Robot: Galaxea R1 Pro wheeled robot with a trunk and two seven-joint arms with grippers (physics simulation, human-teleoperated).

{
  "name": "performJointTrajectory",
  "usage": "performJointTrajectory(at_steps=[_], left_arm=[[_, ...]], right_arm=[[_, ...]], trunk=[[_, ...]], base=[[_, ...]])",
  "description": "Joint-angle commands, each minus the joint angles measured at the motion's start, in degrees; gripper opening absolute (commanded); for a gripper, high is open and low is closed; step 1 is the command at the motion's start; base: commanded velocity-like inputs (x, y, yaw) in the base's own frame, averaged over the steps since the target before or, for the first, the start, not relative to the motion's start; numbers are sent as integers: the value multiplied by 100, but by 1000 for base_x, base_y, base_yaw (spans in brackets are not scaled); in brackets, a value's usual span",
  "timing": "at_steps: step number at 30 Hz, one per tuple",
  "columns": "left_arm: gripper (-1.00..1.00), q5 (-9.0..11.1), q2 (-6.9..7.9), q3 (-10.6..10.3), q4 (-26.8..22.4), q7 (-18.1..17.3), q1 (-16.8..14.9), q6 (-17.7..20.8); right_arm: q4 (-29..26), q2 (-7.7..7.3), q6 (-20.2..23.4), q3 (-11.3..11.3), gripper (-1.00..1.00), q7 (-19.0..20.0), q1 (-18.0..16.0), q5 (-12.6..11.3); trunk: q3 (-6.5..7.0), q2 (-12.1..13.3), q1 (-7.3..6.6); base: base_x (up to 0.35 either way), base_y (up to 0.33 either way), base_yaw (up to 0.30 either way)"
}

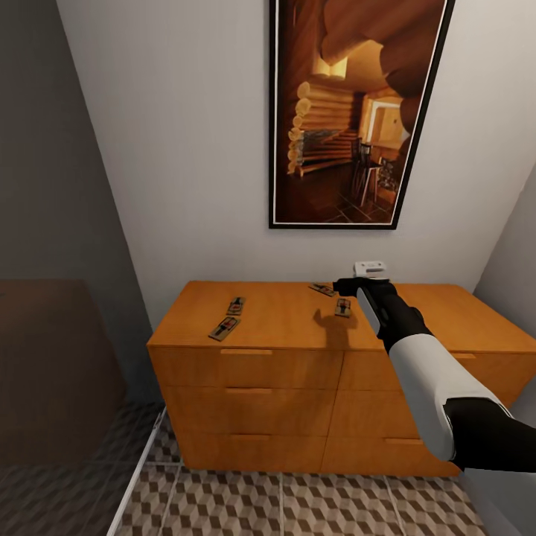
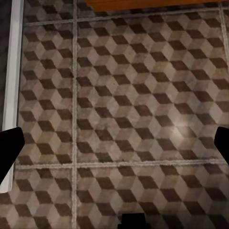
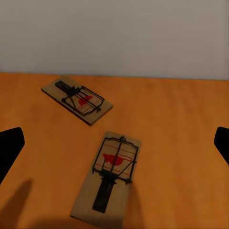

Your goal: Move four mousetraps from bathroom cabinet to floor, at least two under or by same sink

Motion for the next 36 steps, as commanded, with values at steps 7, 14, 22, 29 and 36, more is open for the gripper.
performJointTrajectory(at_steps=[7, 14, 22, 29, 36], left_arm=[[100, 1, -1, -44, 5, 20, -3, -18], [100, 1, -3, -44, 5, 20, -4, -18], [100, 1, -4, -44, 12, 20, -6, -15], [100, 1, -4, -44, 9, 20, -4, -14], [100, 1, -4, -44, 14, 20, -2, -11]], right_arm=[[39, 1, 51, 15, 100, -36, -3, 16], [28, 14, 341, 5, 100, -57, -3, 16], [-337, -3, 1383, -11, 100, -57, -3, 9], [-755, -7, 1920, -16, 100, -55, -3, 6], [-1150, -8, 2259, -16, 100, -53, -3, 7]], trunk=[[-16, -3, 0], [-18, -3, 0], [-18, -3, 0], [-18, -3, 0], [-18, -3, 0]], base=[[0, 0, 0], [0, 0, 0], [0, 0, 0], [0, 0, 0], [0, 0, 0]])
